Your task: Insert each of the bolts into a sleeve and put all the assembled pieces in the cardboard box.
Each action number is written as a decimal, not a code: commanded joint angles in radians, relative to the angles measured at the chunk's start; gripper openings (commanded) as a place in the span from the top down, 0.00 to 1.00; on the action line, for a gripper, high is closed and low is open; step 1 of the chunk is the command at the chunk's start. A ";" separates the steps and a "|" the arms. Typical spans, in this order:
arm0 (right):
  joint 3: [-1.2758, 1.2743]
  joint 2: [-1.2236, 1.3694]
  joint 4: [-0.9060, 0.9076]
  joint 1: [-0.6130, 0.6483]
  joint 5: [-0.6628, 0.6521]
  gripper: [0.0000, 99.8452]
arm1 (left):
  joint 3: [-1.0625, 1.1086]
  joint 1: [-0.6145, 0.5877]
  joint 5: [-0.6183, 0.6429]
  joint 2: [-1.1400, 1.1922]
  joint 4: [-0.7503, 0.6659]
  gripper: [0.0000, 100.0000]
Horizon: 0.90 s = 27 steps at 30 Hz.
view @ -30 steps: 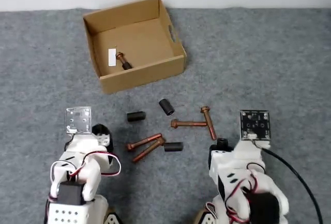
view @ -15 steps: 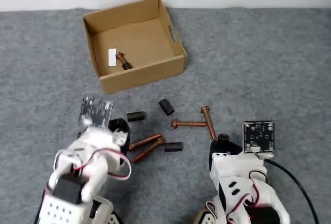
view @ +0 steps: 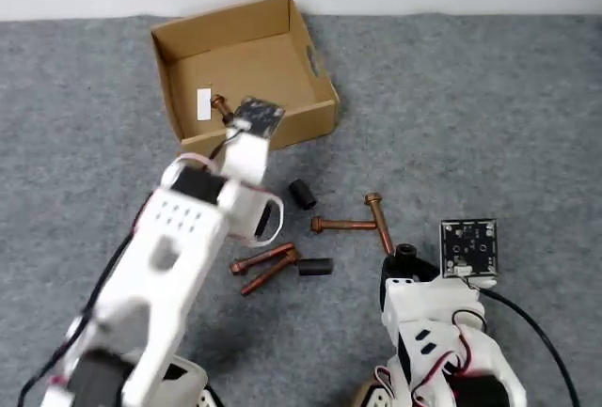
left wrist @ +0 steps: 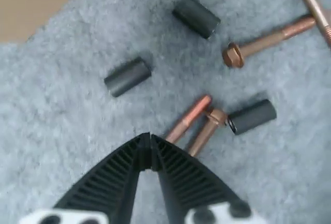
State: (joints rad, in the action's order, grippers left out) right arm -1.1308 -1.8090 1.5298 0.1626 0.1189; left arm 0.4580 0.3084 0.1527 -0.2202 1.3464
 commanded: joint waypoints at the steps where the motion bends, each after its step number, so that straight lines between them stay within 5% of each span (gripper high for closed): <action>1: 0.008 -0.004 -0.027 -0.010 -0.011 0.99 | -0.179 0.037 -0.012 0.147 0.017 0.99; 6: 0.006 -0.004 -0.028 -0.010 -0.012 0.99 | -0.352 0.095 0.012 0.272 0.043 0.99; 14: 0.006 -0.004 -0.028 -0.010 -0.012 0.99 | -0.463 0.203 0.342 0.353 -0.015 0.99; 20: 0.000 -0.004 -0.036 -0.010 -0.012 0.99 | -0.464 0.278 0.715 0.425 -0.133 0.99; 27: 0.000 -0.004 -0.036 -0.010 -0.012 0.99 | -0.466 0.350 0.804 0.540 -0.265 0.99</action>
State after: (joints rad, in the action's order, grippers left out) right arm -1.1400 -1.8090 1.5221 0.1626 0.1189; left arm 0.0361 0.6306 0.9275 0.3107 1.1347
